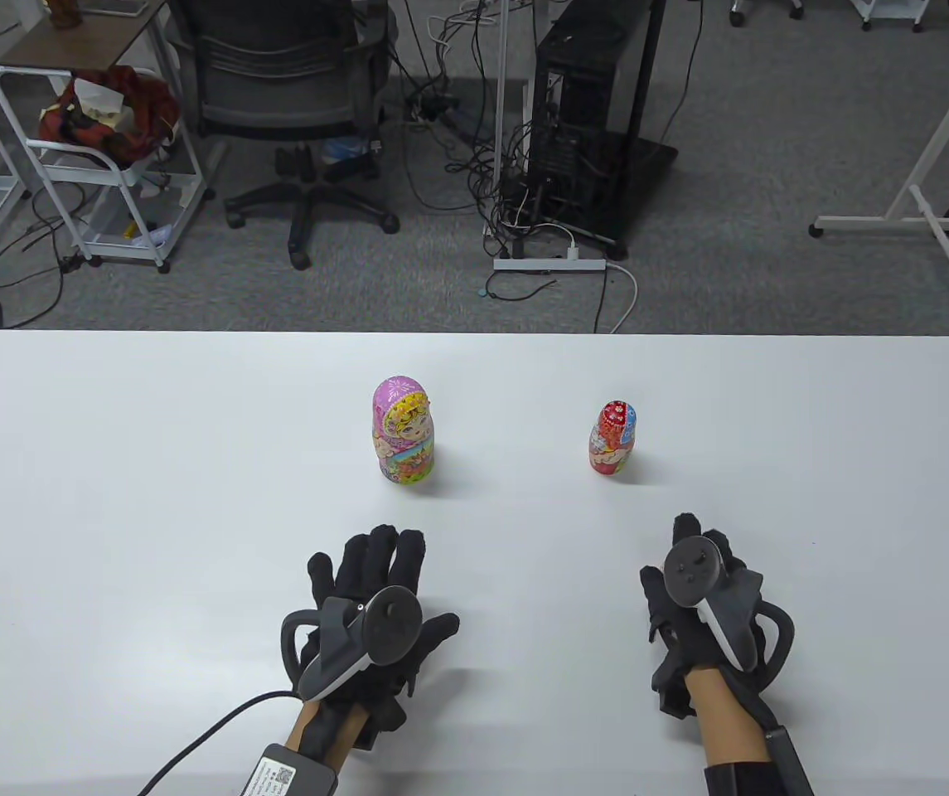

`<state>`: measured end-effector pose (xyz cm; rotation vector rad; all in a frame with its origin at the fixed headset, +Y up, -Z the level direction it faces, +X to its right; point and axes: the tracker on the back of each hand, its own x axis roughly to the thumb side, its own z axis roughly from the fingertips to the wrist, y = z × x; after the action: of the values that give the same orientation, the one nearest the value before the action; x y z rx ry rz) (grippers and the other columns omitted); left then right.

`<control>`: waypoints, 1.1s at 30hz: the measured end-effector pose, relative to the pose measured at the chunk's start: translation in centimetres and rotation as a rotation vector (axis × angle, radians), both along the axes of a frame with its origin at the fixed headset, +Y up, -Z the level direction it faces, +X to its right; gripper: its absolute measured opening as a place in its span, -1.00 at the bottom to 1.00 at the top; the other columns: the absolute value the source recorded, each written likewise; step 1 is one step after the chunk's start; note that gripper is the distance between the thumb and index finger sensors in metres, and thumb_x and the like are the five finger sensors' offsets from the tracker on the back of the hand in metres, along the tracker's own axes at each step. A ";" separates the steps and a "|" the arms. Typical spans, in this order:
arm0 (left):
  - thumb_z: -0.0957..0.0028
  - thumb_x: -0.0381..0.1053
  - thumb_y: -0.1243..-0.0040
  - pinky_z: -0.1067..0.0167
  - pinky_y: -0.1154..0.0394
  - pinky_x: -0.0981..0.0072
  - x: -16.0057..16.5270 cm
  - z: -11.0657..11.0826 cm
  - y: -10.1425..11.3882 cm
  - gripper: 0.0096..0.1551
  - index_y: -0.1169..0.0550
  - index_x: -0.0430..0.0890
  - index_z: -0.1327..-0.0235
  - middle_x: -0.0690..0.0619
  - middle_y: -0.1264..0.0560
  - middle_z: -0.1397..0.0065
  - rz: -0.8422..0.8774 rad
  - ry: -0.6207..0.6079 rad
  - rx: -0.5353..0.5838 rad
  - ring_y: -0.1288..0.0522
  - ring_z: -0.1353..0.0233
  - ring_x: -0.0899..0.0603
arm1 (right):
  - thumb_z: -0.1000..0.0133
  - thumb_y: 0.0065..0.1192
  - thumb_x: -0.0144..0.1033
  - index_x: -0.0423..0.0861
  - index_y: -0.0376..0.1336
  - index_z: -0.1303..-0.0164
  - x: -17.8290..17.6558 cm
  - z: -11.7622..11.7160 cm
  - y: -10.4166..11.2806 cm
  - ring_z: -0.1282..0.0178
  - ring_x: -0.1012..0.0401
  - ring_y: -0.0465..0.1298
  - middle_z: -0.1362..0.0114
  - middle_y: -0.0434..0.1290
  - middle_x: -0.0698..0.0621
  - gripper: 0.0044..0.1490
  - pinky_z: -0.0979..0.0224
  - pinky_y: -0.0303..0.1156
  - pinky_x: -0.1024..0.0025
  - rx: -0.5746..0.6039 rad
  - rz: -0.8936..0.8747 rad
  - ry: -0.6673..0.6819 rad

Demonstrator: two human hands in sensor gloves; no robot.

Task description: Nest individual Russian dolls into a nested set

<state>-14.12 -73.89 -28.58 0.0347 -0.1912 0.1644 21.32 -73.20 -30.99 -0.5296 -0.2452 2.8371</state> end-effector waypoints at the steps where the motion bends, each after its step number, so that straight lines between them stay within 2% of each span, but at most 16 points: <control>1: 0.16 0.58 -0.05 -0.39 0.20 -0.60 0.1 0.0 0.0 0.26 0.17 0.06 -0.61 -0.16 0.15 -0.73 -0.010 0.000 0.005 0.06 -0.69 -0.35 | -0.04 0.25 0.18 0.18 -0.22 -0.54 -0.4 -0.1 0.9 -0.64 -0.07 0.16 -0.69 -0.04 -0.09 0.02 -0.58 0.14 -0.17 0.068 -0.007 0.003; 5: 0.14 0.57 -0.03 -0.38 0.21 -0.59 0.3 -0.2 0.1 0.25 0.19 0.06 -0.61 -0.17 0.18 -0.72 -0.037 0.001 0.013 0.09 -0.68 -0.35 | -0.08 0.18 0.23 0.26 -0.25 -0.54 -2.3 -2.1 4.1 -0.72 -0.05 0.02 -0.72 -0.12 -0.01 -0.02 -0.67 0.03 -0.17 0.160 -0.027 -0.019; 8: 0.13 0.57 -0.03 -0.39 0.22 -0.59 0.3 -0.2 -0.2 0.25 0.20 0.06 -0.61 -0.17 0.18 -0.72 -0.015 0.005 -0.014 0.09 -0.68 -0.35 | -0.10 0.10 0.30 0.38 -0.32 -0.52 -4.3 -5.6 5.8 -0.79 0.01 -0.16 -0.75 -0.30 0.07 -0.04 -0.75 -0.10 -0.14 0.081 -0.001 -0.052; 9: 0.14 0.57 -0.03 -0.39 0.22 -0.59 0.2 -0.2 -0.2 0.24 0.20 0.06 -0.61 -0.17 0.18 -0.72 -0.017 0.005 -0.018 0.09 -0.68 -0.35 | -0.12 0.06 0.33 0.43 -0.39 -0.51 -5.0 -6.9 6.1 -0.80 0.04 -0.26 -0.74 -0.42 0.08 -0.03 -0.78 -0.17 -0.12 0.050 0.010 -0.074; 11: 0.13 0.56 -0.03 -0.39 0.22 -0.59 0.2 -0.3 -0.2 0.24 0.19 0.06 -0.61 -0.18 0.17 -0.72 -0.022 0.006 -0.024 0.08 -0.68 -0.36 | -0.13 0.01 0.37 0.50 -0.49 -0.46 -6.0 -9.2 6.3 -0.78 0.07 -0.43 -0.69 -0.60 0.12 -0.01 -0.81 -0.28 -0.10 0.017 0.037 -0.132; 13: 0.13 0.56 -0.03 -0.39 0.22 -0.59 0.2 -0.4 -0.3 0.23 0.19 0.07 -0.61 -0.18 0.17 -0.72 -0.022 0.004 -0.036 0.09 -0.68 -0.35 | -0.13 -0.03 0.40 0.54 -0.57 -0.41 -6.6 -11.2 5.9 -0.77 0.07 -0.50 -0.66 -0.69 0.11 0.02 -0.80 -0.32 -0.10 -0.044 0.046 -0.171; 16: 0.13 0.56 -0.03 -0.39 0.22 -0.58 0.4 -0.7 -0.5 0.24 0.20 0.07 -0.61 -0.17 0.17 -0.72 -0.037 -0.001 -0.056 0.09 -0.68 -0.35 | -0.14 -0.09 0.46 0.58 -0.71 -0.31 -7.5 -14.7 4.1 -0.76 0.04 -0.58 -0.62 -0.78 0.09 0.07 -0.81 -0.37 -0.10 -0.231 0.056 -0.240; 19: 0.12 0.56 -0.03 -0.40 0.22 -0.58 0.5 -0.7 -0.7 0.23 0.21 0.08 -0.60 -0.17 0.17 -0.72 -0.036 -0.008 -0.074 0.09 -0.68 -0.35 | -0.17 -0.12 0.46 0.60 -0.76 -0.26 -7.8 -16.4 2.6 -0.81 0.04 -0.51 -0.63 -0.78 0.08 0.07 -0.83 -0.33 -0.11 -0.319 0.060 -0.280; 22: 0.12 0.56 -0.02 -0.40 0.22 -0.58 0.6 -0.8 -0.5 0.23 0.21 0.08 -0.60 -0.17 0.16 -0.72 -0.041 -0.018 -0.066 0.08 -0.69 -0.35 | -0.24 -0.13 0.33 0.62 -0.72 -0.28 -7.7 -17.2 1.7 -0.87 0.07 -0.34 -0.65 -0.74 0.08 -0.01 -0.85 -0.23 -0.09 -0.362 0.039 -0.297; 24: 0.12 0.56 -0.02 -0.40 0.23 -0.58 0.8 -0.8 -0.4 0.23 0.21 0.09 -0.60 -0.17 0.16 -0.73 -0.048 -0.030 -0.065 0.08 -0.69 -0.35 | -0.26 -0.14 0.29 0.63 -0.61 -0.38 -7.5 -17.4 1.4 -0.88 0.11 -0.17 -0.74 -0.59 0.08 -0.10 -0.85 -0.14 -0.06 -0.405 0.020 -0.296; 25: 0.12 0.56 -0.02 -0.40 0.23 -0.58 0.9 -0.8 -0.3 0.23 0.22 0.09 -0.60 -0.16 0.16 -0.73 -0.056 -0.036 -0.064 0.08 -0.69 -0.35 | -0.27 -0.12 0.25 0.63 -0.50 -0.44 -7.4 -17.4 1.1 -0.87 0.15 -0.02 -0.80 -0.40 0.09 -0.17 -0.85 -0.06 -0.03 -0.422 0.009 -0.294; 26: 0.12 0.56 -0.02 -0.40 0.22 -0.58 0.9 -0.7 -0.3 0.23 0.22 0.09 -0.60 -0.17 0.16 -0.73 -0.058 -0.039 -0.061 0.08 -0.69 -0.35 | -0.28 -0.14 0.24 0.64 -0.51 -0.43 -7.3 -17.5 1.0 -0.83 0.18 0.08 -0.79 -0.39 0.10 -0.18 -0.84 0.00 0.02 -0.414 0.001 -0.292; 29: 0.12 0.56 -0.02 -0.40 0.22 -0.58 1.0 -0.6 -0.2 0.23 0.22 0.09 -0.60 -0.17 0.16 -0.73 -0.055 -0.047 -0.062 0.07 -0.69 -0.35 | -0.28 -0.03 0.18 0.62 -0.35 -0.44 -7.5 -17.5 1.0 -0.75 0.17 0.17 -0.78 -0.24 0.11 -0.25 -0.81 0.10 0.12 -0.344 -0.001 -0.285; 33: 0.12 0.57 -0.02 -0.40 0.22 -0.58 1.3 -0.4 0.2 0.24 0.24 0.10 -0.59 -0.16 0.15 -0.73 -0.057 -0.055 -0.035 0.07 -0.69 -0.34 | -0.24 0.05 0.16 0.55 -0.28 -0.45 -8.2 -16.7 1.8 -0.67 0.14 0.25 -0.74 -0.14 0.07 -0.24 -0.74 0.18 0.12 -0.279 0.041 -0.247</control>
<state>-12.84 -73.73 -28.98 -0.0096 -0.2437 0.1122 13.14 -71.42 -47.70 -0.9436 0.1009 2.8581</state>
